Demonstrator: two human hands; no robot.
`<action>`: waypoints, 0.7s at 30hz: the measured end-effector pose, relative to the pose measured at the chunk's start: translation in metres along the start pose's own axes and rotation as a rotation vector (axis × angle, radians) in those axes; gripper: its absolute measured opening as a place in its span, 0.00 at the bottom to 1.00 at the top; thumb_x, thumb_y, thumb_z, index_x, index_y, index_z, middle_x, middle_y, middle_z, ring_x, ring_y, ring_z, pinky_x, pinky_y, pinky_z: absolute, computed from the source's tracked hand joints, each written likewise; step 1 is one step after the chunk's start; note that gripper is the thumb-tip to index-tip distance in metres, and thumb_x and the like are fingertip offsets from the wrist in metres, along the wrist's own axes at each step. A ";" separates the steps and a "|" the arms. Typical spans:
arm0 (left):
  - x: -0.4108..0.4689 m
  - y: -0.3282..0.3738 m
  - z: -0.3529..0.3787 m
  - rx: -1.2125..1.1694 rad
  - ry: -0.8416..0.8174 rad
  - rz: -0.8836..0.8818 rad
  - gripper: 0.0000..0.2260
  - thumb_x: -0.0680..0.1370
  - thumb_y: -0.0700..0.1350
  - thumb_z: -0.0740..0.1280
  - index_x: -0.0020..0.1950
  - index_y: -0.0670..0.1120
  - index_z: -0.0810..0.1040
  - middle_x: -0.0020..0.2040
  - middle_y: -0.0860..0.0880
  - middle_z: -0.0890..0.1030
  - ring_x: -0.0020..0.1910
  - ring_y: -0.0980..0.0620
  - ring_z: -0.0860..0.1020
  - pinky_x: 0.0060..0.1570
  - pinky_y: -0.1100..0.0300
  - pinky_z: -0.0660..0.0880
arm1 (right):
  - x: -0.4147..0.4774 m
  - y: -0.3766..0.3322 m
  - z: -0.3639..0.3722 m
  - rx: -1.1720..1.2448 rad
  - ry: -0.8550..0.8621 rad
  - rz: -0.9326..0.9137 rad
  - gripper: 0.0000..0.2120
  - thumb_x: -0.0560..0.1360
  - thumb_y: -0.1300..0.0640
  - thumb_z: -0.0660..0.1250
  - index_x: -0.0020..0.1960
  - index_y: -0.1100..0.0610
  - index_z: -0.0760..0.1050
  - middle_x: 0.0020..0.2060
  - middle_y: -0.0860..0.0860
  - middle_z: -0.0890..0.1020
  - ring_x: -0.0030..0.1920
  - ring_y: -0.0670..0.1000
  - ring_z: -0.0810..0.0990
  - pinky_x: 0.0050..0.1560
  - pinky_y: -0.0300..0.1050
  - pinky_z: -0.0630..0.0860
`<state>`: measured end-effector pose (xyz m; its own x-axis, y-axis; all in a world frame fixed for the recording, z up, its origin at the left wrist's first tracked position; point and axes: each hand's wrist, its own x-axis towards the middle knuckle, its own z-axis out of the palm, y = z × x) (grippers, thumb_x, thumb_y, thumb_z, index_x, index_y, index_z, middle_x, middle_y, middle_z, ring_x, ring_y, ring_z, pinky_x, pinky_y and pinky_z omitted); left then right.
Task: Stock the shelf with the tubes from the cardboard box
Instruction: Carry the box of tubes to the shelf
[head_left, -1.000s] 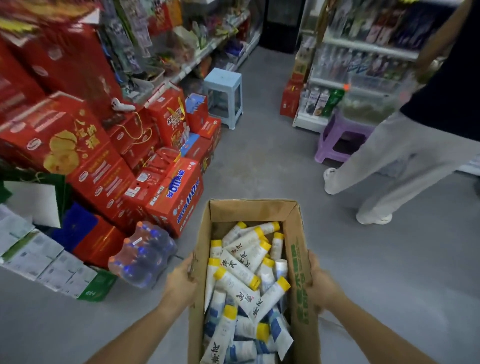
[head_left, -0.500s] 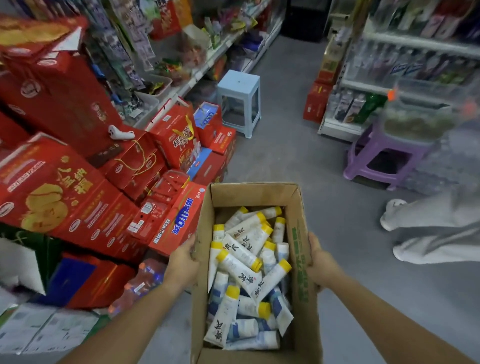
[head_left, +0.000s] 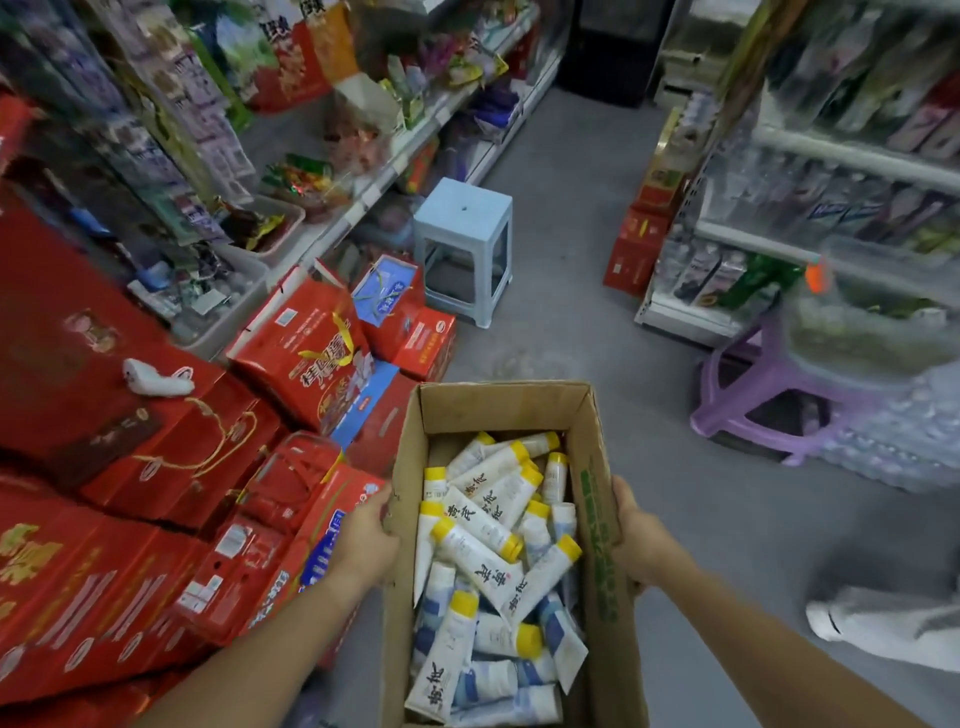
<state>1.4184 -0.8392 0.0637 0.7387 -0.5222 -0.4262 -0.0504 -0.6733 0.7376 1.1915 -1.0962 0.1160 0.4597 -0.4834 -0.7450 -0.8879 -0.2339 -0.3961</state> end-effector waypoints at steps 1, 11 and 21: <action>0.022 0.008 0.000 0.000 -0.008 -0.007 0.28 0.69 0.37 0.65 0.70 0.51 0.75 0.53 0.56 0.83 0.54 0.52 0.82 0.53 0.58 0.79 | 0.016 -0.010 -0.013 -0.012 0.007 0.000 0.45 0.75 0.56 0.67 0.77 0.43 0.37 0.49 0.55 0.74 0.44 0.58 0.80 0.36 0.56 0.83; 0.229 0.115 -0.008 0.093 -0.014 -0.061 0.30 0.70 0.38 0.65 0.72 0.55 0.72 0.60 0.55 0.82 0.57 0.55 0.80 0.55 0.62 0.77 | 0.179 -0.087 -0.159 -0.115 0.087 -0.055 0.43 0.75 0.58 0.63 0.79 0.50 0.39 0.60 0.64 0.77 0.55 0.63 0.80 0.50 0.53 0.79; 0.407 0.229 0.001 0.056 0.053 -0.127 0.33 0.67 0.38 0.62 0.71 0.58 0.72 0.54 0.58 0.84 0.54 0.55 0.82 0.55 0.54 0.80 | 0.352 -0.163 -0.319 -0.145 0.034 -0.131 0.46 0.75 0.54 0.66 0.79 0.46 0.36 0.62 0.62 0.76 0.55 0.61 0.80 0.50 0.51 0.80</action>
<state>1.7068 -1.2065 0.0590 0.7758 -0.4035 -0.4851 0.0098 -0.7611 0.6486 1.4924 -1.4974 0.0900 0.5725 -0.4684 -0.6729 -0.8151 -0.4143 -0.4050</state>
